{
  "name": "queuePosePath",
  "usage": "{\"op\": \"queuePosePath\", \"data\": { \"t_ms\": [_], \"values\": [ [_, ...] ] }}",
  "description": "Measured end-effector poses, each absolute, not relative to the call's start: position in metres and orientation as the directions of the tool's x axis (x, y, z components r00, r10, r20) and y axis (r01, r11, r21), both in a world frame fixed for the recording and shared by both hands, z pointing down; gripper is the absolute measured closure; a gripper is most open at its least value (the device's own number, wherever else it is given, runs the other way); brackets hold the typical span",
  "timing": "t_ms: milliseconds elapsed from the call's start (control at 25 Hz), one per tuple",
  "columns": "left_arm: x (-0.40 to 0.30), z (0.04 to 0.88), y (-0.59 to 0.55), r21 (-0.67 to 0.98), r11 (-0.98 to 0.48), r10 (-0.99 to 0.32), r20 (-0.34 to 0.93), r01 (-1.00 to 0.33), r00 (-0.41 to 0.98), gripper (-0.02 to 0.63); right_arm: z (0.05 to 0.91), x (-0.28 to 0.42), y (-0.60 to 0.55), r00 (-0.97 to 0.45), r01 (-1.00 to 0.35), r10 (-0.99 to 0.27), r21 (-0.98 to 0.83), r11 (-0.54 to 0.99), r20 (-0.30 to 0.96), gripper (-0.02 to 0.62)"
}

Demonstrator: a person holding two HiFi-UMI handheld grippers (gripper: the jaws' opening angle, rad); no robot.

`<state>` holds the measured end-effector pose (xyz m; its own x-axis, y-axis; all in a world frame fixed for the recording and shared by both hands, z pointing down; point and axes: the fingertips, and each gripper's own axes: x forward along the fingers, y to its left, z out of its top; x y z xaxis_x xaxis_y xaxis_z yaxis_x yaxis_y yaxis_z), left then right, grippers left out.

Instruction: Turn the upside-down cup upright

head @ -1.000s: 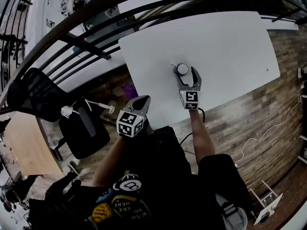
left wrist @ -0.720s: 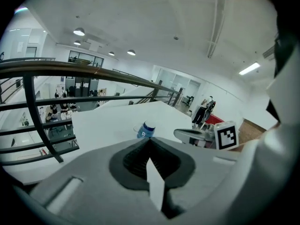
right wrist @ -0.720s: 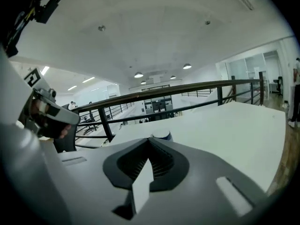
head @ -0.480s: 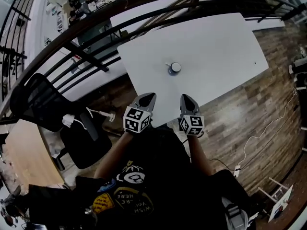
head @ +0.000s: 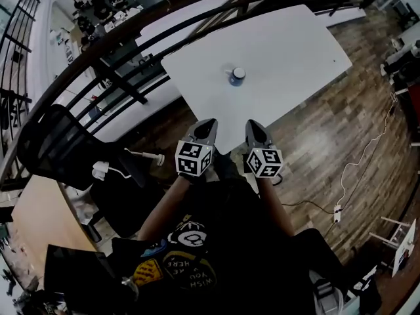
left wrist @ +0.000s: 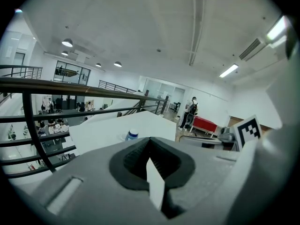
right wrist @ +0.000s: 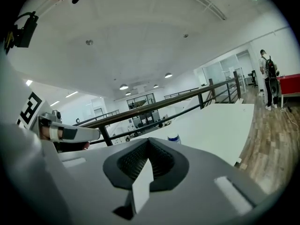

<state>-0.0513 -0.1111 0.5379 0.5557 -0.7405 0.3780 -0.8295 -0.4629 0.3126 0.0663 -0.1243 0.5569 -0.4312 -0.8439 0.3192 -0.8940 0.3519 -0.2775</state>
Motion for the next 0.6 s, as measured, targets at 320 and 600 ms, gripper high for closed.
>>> {"op": "queuePosePath", "data": {
  "t_ms": [320,600],
  "values": [
    [-0.06,0.533,-0.085,0.31,-0.457,-0.751,0.367,-0.834,0.548,0.603,0.537,0.058,-0.093,-0.406,-0.907,-0.857,-0.253,0.336,0.317,0.595],
    [-0.05,0.528,-0.089,0.276,-0.492,-0.744,0.359,-0.826,0.563,0.603,0.53,0.061,-0.096,-0.398,-0.912,-0.864,-0.239,0.335,0.307,0.595]
  ]
}}
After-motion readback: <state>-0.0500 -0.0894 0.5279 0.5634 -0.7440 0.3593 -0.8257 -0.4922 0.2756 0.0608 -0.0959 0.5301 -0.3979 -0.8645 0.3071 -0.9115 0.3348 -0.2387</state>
